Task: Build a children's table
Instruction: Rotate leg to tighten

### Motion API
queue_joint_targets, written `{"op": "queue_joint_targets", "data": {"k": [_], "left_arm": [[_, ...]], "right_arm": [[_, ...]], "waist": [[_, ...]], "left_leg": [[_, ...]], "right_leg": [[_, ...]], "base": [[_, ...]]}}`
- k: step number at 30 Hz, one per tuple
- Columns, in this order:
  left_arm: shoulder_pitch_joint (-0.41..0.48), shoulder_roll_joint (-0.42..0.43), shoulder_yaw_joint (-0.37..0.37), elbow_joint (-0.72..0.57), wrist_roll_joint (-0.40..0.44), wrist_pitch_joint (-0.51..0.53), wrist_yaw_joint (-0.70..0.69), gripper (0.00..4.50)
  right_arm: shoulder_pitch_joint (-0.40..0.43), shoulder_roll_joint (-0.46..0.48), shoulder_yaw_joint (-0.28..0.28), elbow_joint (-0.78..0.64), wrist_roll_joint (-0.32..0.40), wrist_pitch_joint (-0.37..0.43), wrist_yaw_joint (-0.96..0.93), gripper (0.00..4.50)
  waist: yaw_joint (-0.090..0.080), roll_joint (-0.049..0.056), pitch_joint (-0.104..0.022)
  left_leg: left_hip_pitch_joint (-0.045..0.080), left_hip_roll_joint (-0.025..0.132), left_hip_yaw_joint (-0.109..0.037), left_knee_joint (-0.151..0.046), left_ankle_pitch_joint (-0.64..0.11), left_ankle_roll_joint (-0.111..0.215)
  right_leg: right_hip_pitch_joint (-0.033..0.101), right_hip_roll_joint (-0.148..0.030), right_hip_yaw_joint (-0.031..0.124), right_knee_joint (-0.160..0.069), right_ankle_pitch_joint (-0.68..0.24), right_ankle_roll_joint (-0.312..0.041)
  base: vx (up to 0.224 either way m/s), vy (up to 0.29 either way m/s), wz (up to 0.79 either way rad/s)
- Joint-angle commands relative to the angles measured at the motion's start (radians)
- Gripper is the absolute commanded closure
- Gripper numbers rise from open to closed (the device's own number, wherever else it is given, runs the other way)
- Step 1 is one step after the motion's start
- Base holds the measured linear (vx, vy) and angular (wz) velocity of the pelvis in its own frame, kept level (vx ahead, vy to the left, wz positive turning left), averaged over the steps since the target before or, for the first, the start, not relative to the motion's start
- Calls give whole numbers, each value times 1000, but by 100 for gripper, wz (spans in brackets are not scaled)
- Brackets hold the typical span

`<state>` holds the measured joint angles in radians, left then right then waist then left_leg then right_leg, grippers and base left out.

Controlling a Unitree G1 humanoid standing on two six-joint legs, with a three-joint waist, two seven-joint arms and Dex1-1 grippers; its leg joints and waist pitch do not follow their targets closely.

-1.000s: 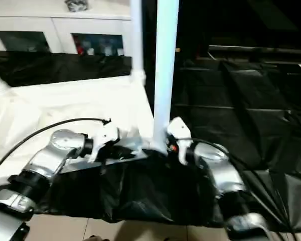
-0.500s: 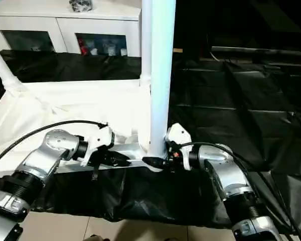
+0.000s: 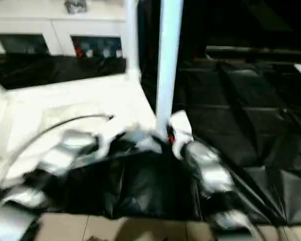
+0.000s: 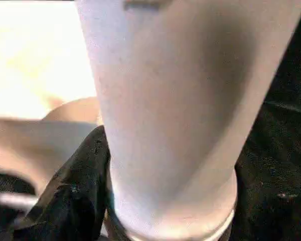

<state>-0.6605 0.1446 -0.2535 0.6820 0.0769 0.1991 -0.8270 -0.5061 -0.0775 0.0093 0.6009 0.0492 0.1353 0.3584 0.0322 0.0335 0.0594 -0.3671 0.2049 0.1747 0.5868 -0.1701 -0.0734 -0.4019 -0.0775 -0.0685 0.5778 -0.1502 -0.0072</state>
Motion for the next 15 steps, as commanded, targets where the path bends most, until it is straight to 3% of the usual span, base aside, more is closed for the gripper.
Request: {"op": "queue_joint_targets", "data": {"k": [1,3,4,8,15], "left_arm": [[-48,-73,13,-4,-5,-6,110,450],[-45,-77,7,-8,-1,-17,100,450],[-40,-75,2,-15,-2,-30,83,450],[-14,-45,-11,-44,-14,-54,8,450],[24,23,-27,-82,-37,-81,-124,450]], "right_arm": [[-22,103,86,66,-25,-12,-17,177],[-30,110,84,79,-27,-27,-12,177],[-36,111,78,88,-18,-35,-3,107],[-38,75,74,73,-7,-42,66,70],[-1,-33,119,7,0,-83,269,57]], "waist": [[-4,-5,-68],[-3,-5,-69],[-2,-5,-71],[-1,-4,-74],[2,-5,-77]], "left_leg": [[15,9,-8,-71,-327,12],[12,10,-7,-71,-319,20],[11,10,-6,-70,-309,27],[6,12,-4,-70,-275,42],[4,14,-1,-66,-243,66]], "right_leg": [[36,-54,26,-90,-484,-144],[38,-56,28,-89,-460,-150],[40,-56,29,-85,-435,-155],[47,-54,32,-74,-347,-185],[53,-56,34,-67,-288,-211]], "base": [[0,0,0],[0,0,0],[0,0,0],[0,0,0],[0,0,0]]}}
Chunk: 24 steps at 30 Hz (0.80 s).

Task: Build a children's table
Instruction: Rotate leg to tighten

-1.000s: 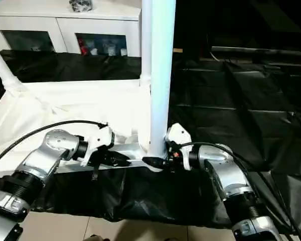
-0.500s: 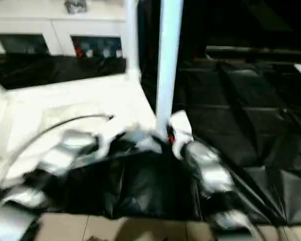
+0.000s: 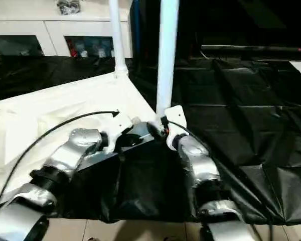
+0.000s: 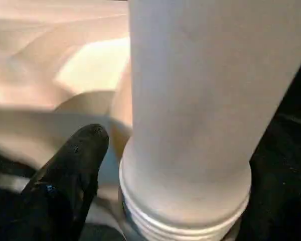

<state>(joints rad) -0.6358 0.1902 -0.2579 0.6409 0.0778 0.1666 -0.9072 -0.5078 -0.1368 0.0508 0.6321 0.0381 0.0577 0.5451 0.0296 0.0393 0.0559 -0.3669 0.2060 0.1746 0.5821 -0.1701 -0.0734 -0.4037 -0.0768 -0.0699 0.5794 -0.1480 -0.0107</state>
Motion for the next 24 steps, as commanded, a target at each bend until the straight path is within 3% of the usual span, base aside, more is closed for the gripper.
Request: {"op": "queue_joint_targets", "data": {"k": [1,9,16,24], "left_arm": [[4,-11,-25,-46,-44,-57,-70,450],[23,57,-38,-71,-71,-102,-228,450],[32,120,-36,-78,-96,-122,-347,450],[41,141,-41,-88,-110,-118,-397,450]], "right_arm": [[7,7,84,-36,14,-11,116,57],[47,-94,107,-122,59,-8,346,57],[111,-194,153,-260,118,58,560,130],[128,-217,173,-297,119,83,606,176]], "waist": [[3,-6,-75],[13,-4,-71],[33,-5,-68],[34,-5,-68]], "left_leg": [[4,13,0,-60,-233,68],[8,19,1,-63,-264,70],[15,22,2,-65,-283,62],[13,22,-2,-69,-297,42]], "right_leg": [[54,-56,36,-65,-274,-218],[53,-53,34,-65,-284,-229],[45,-54,36,-72,-354,-204],[45,-56,36,-72,-373,-195]], "base": [[0,0,0],[0,0,0],[0,0,0],[0,0,0]]}}
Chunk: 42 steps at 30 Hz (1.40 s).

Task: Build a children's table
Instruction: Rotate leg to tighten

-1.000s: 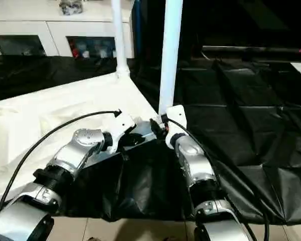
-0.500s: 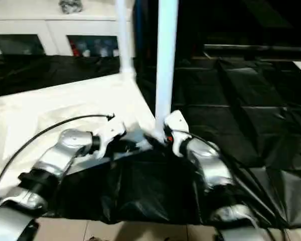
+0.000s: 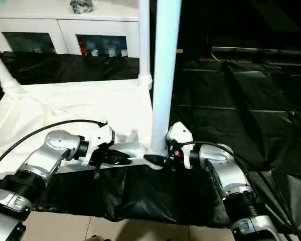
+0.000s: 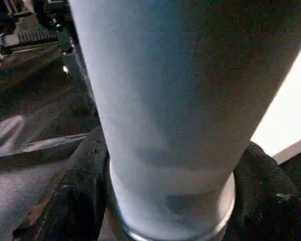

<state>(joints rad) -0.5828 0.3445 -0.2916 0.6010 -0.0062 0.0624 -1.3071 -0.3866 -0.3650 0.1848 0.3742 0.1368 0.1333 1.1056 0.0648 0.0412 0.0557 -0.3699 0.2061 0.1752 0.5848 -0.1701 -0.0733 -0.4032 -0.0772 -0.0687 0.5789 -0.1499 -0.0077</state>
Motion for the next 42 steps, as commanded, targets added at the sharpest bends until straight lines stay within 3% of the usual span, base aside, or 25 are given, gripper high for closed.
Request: {"op": "queue_joint_targets", "data": {"k": [1,5,7,12,14,19,21,23,28,32,40,42], "left_arm": [[-12,-13,-7,-49,-27,-14,0,450],[-12,-30,-2,-45,-19,-6,40,450],[-28,-76,21,-14,4,13,159,450],[-62,-154,44,33,55,55,372,450],[-81,-205,55,49,64,86,468,450],[-101,-264,55,60,77,104,551,450],[-102,-270,50,59,82,100,551,450],[-99,-275,36,56,91,82,534,450],[-73,-239,13,20,74,51,442,450],[-55,-212,8,-3,59,46,385,450],[-22,-124,11,-58,6,17,184,450],[-19,-110,13,-62,0,14,158,450]], "right_arm": [[10,9,42,-48,22,15,48,176],[18,30,40,-52,18,20,16,179],[8,84,20,-6,-24,16,-117,179],[-44,202,-22,139,-111,1,-450,179],[-86,277,-49,220,-131,6,-620,179],[-143,367,-94,307,-131,5,-776,179],[-149,374,-92,319,-136,-11,-777,179],[-159,382,-96,337,-124,-34,-748,123],[-156,335,-75,321,-135,-64,-673,81],[-150,283,-45,321,-167,-114,-632,81],[-92,145,-30,198,-75,-138,-282,81],[-76,122,-24,164,-48,-123,-219,81]], "waist": [[-1,-7,-68],[0,-8,-70],[-4,-9,-69],[-19,-12,-64],[-33,-12,-62],[-42,-10,-63],[-38,-14,-66],[-38,-9,-66],[-37,-9,-68],[-36,-9,-71],[-26,-5,-77],[-23,-6,-74]], "left_leg": [[16,22,-2,-71,-296,43],[14,22,-1,-69,-273,46],[12,21,-2,-69,-269,38],[17,12,-5,-70,-306,16],[18,9,-8,-70,-328,6],[19,7,-7,-68,-340,19],[15,9,-7,-70,-325,29],[12,10,-7,-71,-317,32],[10,12,-6,-72,-311,38],[9,12,-2,-68,-277,48],[6,19,0,-64,-212,93],[7,19,3,-64,-223,96]], "right_leg": [[44,-55,36,-71,-367,-200],[45,-57,37,-68,-337,-207],[44,-57,37,-67,-344,-207],[41,-58,30,-84,-468,-159],[37,-56,26,-90,-518,-140],[31,-55,26,-97,-527,-125],[36,-55,28,-94,-493,-128],[37,-56,29,-89,-461,-141],[42,-56,31,-83,-412,-163],[45,-55,34,-75,-346,-191],[56,-51,33,-55,-181,-254],[55,-50,33,-56,-195,-259]], "base": [[0,0,0],[0,0,0],[0,0,0],[0,0,0],[0,0,0],[0,0,0],[0,0,0],[0,0,0],[0,0,0],[0,0,0],[0,0,0],[0,0,0]]}}
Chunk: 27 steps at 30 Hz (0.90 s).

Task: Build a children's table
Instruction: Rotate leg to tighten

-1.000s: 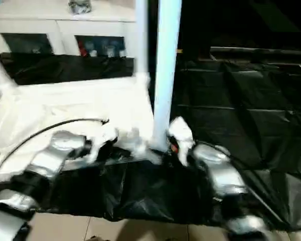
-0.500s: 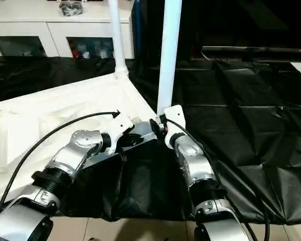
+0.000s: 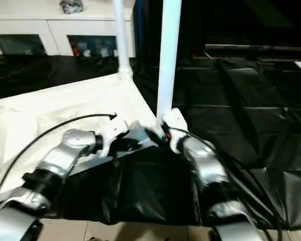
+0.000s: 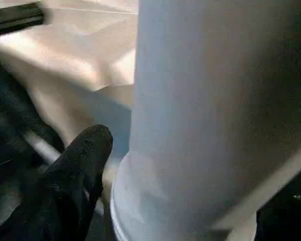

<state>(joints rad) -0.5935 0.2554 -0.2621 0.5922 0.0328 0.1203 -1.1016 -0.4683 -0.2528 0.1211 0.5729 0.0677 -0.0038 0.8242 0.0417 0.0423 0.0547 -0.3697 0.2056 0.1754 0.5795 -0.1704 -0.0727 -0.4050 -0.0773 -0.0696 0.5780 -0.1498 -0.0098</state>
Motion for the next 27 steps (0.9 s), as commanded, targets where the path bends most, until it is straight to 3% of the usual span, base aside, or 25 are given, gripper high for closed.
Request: {"op": "queue_joint_targets", "data": {"k": [1,4,6,14,21,24,25,26,27], "left_arm": [[-6,-9,-17,-54,-42,-49,-70,450],[-1,12,-20,-58,-50,-56,-111,450],[3,28,-24,-61,-56,-60,-139,450],[2,75,-33,-37,-56,-82,-223,450],[-2,75,-30,-27,-52,-82,-193,450],[-17,43,-10,-2,-36,-54,-100,450],[-36,6,9,25,-16,-31,7,450],[-36,6,9,25,-16,-31,7,450],[-55,-27,16,48,5,-11,93,450]], "right_arm": [[19,-9,45,-64,42,31,114,81],[39,-40,56,-105,68,53,197,81],[52,-59,67,-130,75,62,240,97],[77,-104,109,-199,73,95,328,161],[89,-84,116,-213,71,107,309,179],[80,-43,99,-179,43,111,201,180],[53,10,76,-107,-9,95,31,180],[53,10,76,-107,-9,95,31,180],[18,65,43,-29,-39,98,-132,181]], "waist": [[4,-6,-71],[13,-8,-68],[17,-9,-68],[23,-9,-68],[23,-10,-69],[20,-10,-68],[17,-10,-67],[10,-9,-64],[8,-8,-65]], "left_leg": [[10,21,3,-60,-242,90],[17,22,3,-63,-282,68],[14,23,2,-65,-278,65],[13,23,0,-66,-265,57],[12,22,0,-65,-265,51],[13,20,-1,-66,-266,41],[13,19,-2,-66,-268,33],[14,16,-3,-68,-288,18],[15,15,-6,-68,-295,16]], "right_leg": [[54,-52,34,-60,-234,-250],[50,-53,36,-69,-332,-220],[49,-54,36,-70,-345,-210],[48,-55,36,-68,-348,-200],[48,-56,37,-69,-360,-196],[46,-56,36,-70,-366,-193],[45,-57,36,-71,-383,-187],[43,-56,33,-75,-417,-180],[47,-57,31,-76,-436,-171]], "base": [[0,0,0],[0,0,0],[0,0,0],[0,0,0],[0,0,0],[0,0,0],[0,0,0],[0,0,0],[0,0,0]]}}
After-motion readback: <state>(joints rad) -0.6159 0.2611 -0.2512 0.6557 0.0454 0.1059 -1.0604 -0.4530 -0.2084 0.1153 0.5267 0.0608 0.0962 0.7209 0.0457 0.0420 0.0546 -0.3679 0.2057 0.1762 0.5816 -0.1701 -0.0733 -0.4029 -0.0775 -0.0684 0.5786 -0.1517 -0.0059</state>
